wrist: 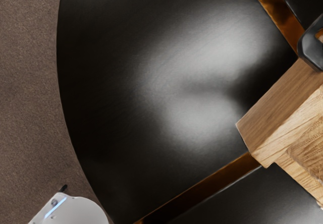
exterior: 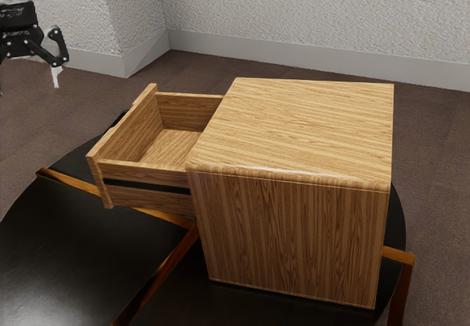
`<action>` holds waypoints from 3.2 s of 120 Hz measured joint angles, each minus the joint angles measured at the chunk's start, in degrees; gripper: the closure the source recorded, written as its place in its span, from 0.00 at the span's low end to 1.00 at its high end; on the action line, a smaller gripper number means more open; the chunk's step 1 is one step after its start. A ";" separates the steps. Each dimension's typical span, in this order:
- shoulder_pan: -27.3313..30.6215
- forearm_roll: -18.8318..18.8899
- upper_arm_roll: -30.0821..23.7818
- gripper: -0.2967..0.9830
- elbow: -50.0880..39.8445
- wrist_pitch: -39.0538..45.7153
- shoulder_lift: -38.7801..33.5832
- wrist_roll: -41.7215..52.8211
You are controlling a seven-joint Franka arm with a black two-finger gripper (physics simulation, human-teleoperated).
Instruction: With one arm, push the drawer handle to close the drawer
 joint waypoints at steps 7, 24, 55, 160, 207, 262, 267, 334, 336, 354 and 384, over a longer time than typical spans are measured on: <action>0.49 0.68 0.05 0.23 -0.04 2.79 0.97 -4.16; 0.57 0.40 0.09 0.23 1.58 7.52 3.54 -12.71; -0.40 1.95 0.14 0.44 -6.75 9.60 1.96 -25.29; -9.21 5.82 10.54 0.84 -31.27 54.05 -0.34 -51.45; -8.87 5.62 9.83 0.85 -31.61 61.50 3.05 -52.12; -9.35 3.87 5.16 0.85 -32.41 64.34 3.30 -52.43; -9.52 3.84 4.83 0.85 -32.41 64.50 3.30 -52.47; -12.29 3.80 2.72 0.85 -32.15 65.87 4.79 -53.57; -12.37 3.81 2.72 0.85 -32.11 65.90 4.92 -53.61; -13.39 3.83 2.72 0.85 -31.82 66.06 5.53 -53.99; -14.36 3.94 2.00 0.85 -30.39 66.20 6.76 -54.68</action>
